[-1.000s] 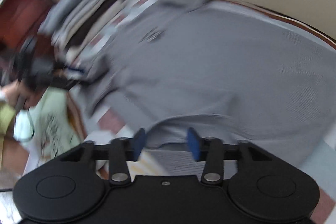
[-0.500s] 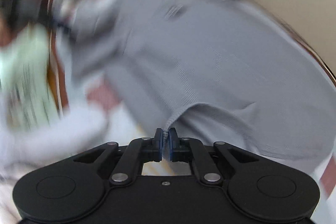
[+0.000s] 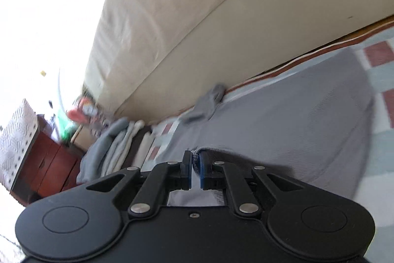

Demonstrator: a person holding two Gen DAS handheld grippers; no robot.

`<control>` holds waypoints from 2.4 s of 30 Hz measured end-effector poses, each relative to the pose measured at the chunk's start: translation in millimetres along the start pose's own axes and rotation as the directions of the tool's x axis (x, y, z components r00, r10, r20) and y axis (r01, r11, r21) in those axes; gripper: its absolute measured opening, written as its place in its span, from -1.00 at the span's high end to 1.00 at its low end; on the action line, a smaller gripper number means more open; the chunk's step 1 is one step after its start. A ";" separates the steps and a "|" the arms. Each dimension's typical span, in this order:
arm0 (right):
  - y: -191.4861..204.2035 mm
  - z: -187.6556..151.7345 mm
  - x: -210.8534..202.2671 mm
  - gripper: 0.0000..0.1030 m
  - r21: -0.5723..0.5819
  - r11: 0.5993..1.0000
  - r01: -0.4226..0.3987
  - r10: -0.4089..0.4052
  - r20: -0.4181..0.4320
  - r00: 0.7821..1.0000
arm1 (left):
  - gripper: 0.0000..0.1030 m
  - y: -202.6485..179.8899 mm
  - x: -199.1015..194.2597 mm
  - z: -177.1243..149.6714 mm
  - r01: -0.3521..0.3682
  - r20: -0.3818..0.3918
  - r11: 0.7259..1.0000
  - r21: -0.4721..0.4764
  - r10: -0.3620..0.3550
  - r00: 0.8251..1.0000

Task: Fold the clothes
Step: 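Carry the hem with both grippers toward the collar, folding the shirt in half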

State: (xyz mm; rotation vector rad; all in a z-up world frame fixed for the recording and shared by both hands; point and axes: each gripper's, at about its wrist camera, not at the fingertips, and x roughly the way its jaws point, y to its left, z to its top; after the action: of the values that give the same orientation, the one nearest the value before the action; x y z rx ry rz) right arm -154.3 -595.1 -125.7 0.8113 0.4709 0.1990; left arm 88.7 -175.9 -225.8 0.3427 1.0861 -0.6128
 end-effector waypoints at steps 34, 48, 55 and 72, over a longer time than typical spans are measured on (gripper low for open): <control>-5.1 -30.5 -68.1 0.84 0.065 0.903 0.425 -0.429 0.075 0.900 | -0.40 58.0 -22.0 9.7 0.094 0.091 0.968 -0.232 -0.075 0.993; 6.8 -42.6 -50.0 0.82 0.096 0.936 0.340 -0.348 0.079 0.934 | 0.87 -10.4 -23.9 -21.2 0.137 0.099 0.988 0.065 -0.143 0.985; -0.3 -44.8 -46.6 0.82 0.132 0.924 0.360 -0.369 0.055 0.928 | -0.24 11.3 -8.2 -12.5 0.131 0.113 0.991 -0.024 -0.127 0.985; -7.1 -10.7 -89.2 0.83 0.231 0.973 0.005 -0.091 0.363 0.927 | 0.88 5.9 -169.9 11.6 -0.053 0.539 0.999 -0.004 0.047 0.841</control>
State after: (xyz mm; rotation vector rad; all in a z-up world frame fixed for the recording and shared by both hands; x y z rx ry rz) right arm -237.8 -623.9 -108.0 1.0351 0.1539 -0.0586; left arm 45.4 -127.6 -68.2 0.1863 0.5261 -0.6195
